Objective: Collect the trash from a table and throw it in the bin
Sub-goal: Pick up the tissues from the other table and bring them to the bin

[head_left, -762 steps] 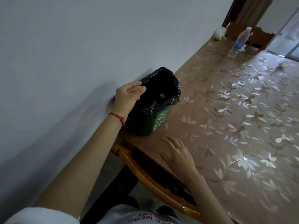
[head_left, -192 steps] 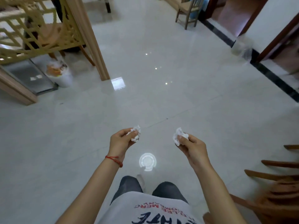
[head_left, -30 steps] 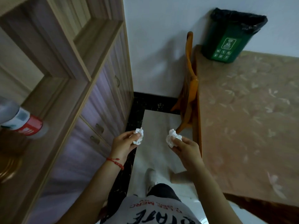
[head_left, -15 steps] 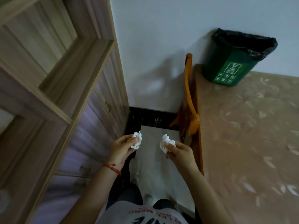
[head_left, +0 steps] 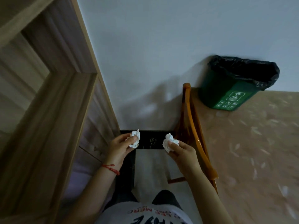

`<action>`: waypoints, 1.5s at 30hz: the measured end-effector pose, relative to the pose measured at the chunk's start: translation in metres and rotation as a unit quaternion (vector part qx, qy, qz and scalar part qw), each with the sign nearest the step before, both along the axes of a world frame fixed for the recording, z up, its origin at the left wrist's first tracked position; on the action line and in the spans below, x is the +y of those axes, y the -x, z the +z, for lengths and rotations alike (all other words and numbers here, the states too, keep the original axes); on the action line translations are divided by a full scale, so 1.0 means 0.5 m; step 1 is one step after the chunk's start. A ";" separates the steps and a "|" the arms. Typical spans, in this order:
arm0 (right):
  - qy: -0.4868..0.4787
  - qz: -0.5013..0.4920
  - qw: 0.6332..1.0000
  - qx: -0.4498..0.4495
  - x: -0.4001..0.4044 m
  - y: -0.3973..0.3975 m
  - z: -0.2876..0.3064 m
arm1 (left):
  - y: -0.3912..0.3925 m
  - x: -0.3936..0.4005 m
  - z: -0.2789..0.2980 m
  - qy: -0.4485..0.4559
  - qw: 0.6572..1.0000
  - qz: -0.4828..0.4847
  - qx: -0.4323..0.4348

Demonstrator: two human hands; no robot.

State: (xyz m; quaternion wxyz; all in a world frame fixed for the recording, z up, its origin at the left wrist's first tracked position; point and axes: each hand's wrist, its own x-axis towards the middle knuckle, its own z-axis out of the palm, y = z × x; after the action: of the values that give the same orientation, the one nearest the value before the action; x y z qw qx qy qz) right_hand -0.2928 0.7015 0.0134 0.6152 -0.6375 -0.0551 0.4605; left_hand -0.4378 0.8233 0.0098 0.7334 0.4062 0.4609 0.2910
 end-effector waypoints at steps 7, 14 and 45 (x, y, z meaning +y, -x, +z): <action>-0.013 -0.022 1.000 0.006 0.121 -0.083 0.004 | -0.092 0.119 -0.008 0.015 1.000 -0.020 0.001; -0.023 -0.039 0.999 -0.006 0.219 -0.196 0.004 | -0.208 0.222 -0.007 0.016 1.000 -0.012 0.021; -0.054 -0.467 0.881 0.050 0.162 -0.399 0.033 | -0.700 0.300 0.020 -0.005 0.903 -0.430 0.023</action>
State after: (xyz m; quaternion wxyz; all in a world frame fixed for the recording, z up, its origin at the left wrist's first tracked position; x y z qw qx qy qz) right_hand -0.0930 0.7824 0.0297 0.7945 -0.5312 0.2547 0.1473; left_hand -0.0879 0.9732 0.0197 0.7746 0.5749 0.2567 -0.0595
